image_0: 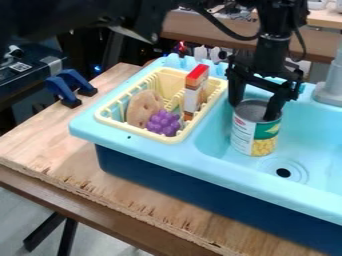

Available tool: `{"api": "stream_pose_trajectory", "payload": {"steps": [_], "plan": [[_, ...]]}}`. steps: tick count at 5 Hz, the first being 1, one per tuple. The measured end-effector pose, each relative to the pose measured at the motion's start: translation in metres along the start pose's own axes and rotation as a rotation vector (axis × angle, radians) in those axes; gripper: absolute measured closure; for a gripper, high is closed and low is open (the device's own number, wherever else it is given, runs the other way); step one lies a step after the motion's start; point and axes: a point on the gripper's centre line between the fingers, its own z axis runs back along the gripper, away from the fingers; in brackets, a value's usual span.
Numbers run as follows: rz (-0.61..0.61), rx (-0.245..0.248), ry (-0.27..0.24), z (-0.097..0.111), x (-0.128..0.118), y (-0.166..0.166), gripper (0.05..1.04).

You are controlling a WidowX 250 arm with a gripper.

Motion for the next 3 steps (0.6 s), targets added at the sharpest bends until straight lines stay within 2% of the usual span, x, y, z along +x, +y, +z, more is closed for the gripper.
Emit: {"api": "stream_pose_trajectory", "payload": {"steps": [1, 2, 3], "plan": [[0.054, -0.082, 0.033, 0.001, -0.005, -0.013, 0.081], [0.079, -0.186, 0.044, 0.003, -0.009, -0.03, 0.081], [0.061, -0.224, 0.08, 0.007, -0.017, -0.046, 0.081]]}}
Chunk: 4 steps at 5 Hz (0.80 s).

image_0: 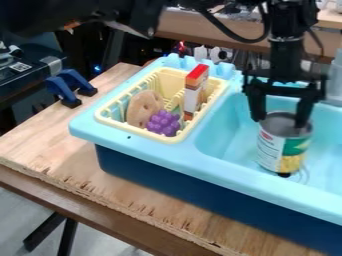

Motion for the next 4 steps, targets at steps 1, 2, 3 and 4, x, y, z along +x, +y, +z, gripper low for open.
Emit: {"api": "stream_pose_trajectory", "payload": {"steps": [1, 2, 3, 4], "plan": [[-0.053, -0.023, 0.018, -0.004, -0.007, -0.03, 0.081], [-0.125, -0.077, 0.0, -0.007, -0.001, -0.053, 0.081], [-0.173, -0.084, -0.016, -0.008, 0.005, -0.067, 0.081], [-0.177, -0.08, -0.01, -0.008, 0.004, -0.067, 0.082]]}}
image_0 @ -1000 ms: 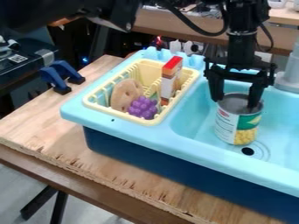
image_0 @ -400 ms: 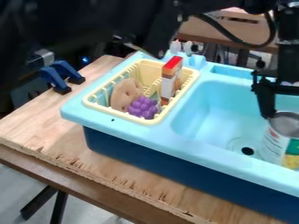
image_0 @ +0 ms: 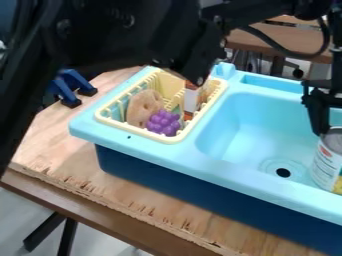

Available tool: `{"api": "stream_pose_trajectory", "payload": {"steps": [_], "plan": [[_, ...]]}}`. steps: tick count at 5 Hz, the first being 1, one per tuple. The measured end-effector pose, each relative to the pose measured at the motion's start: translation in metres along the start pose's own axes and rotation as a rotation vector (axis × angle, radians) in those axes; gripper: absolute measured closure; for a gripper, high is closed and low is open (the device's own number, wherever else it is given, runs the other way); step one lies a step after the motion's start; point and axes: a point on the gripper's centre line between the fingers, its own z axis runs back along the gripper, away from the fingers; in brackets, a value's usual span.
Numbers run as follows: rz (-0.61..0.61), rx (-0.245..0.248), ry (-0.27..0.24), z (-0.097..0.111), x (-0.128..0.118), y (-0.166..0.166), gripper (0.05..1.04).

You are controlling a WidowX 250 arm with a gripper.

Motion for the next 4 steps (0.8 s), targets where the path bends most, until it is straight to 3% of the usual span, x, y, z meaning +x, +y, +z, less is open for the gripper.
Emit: {"api": "stream_pose_trajectory", "payload": {"steps": [1, 2, 3, 4], "plan": [[0.01, 0.034, -0.008, 0.001, -0.005, 0.005, 0.082], [0.016, 0.069, -0.042, 0.025, -0.021, 0.005, 0.082], [-0.003, 0.094, -0.072, 0.066, -0.039, 0.005, 0.082], [0.027, 0.089, -0.077, 0.094, -0.057, 0.012, 0.082]]}}
